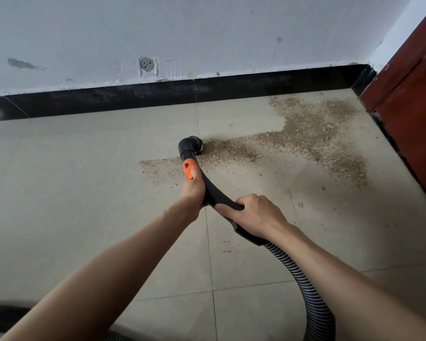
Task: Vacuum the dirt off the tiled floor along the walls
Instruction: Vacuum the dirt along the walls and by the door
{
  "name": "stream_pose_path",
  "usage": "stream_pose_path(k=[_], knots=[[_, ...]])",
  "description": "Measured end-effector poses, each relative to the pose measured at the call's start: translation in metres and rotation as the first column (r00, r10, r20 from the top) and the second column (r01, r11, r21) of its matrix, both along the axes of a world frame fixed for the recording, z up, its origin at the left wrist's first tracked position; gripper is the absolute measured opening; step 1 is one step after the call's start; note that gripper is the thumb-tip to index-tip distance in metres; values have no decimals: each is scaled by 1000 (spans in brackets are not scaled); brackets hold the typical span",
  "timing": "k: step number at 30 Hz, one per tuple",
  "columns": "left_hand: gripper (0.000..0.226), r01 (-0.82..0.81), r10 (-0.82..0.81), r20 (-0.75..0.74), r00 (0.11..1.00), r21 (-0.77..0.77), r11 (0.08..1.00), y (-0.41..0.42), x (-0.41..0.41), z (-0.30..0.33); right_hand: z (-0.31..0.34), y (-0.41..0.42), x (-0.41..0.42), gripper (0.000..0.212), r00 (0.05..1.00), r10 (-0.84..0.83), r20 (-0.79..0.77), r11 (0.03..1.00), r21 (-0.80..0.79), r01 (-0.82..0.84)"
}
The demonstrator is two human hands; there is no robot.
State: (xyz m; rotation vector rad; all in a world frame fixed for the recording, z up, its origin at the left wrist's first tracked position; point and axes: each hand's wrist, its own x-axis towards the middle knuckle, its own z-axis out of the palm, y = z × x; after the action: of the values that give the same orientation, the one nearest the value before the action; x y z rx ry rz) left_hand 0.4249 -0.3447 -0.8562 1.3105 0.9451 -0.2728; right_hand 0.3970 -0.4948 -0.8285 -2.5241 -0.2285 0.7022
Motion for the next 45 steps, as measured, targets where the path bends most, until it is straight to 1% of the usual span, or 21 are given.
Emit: stream_pose_path(k=[5,16,21,24,27,32,37,41,45], knots=[[56,29,-30,-6,1000,-42,999,-5,13,0,-2,-4,7,60,999,-27,20,1000,-11,27],[60,109,-110,0,994,-116,987,-20,27,5,-2,-16,10,60,994,-107,22,994,-7,107],[53,85,-85,4,996,-100,991,-12,20,4,7,-7,6,59,996,-84,10,996,-26,84],[59,60,-60,3,998,-134,989,-6,15,4,10,0,2,60,999,-50,10,998,-43,51],[64,35,-34,7,999,-131,991,0,11,6,14,6,0,60,999,-30,26,997,-64,32],[61,14,-15,-8,1000,-126,992,7,5,5,18,13,-4,59,1000,9,26,998,-65,-7],[61,50,-55,-28,998,-140,989,5,8,10,20,14,-4,59,999,-27,37,995,-90,30],[62,89,-95,-30,995,-155,984,-9,14,14,19,1,-3,64,997,-78,28,992,-94,80],[64,116,-123,-31,992,-167,979,-21,20,15,19,-9,-1,65,992,-123,16,988,-87,124]])
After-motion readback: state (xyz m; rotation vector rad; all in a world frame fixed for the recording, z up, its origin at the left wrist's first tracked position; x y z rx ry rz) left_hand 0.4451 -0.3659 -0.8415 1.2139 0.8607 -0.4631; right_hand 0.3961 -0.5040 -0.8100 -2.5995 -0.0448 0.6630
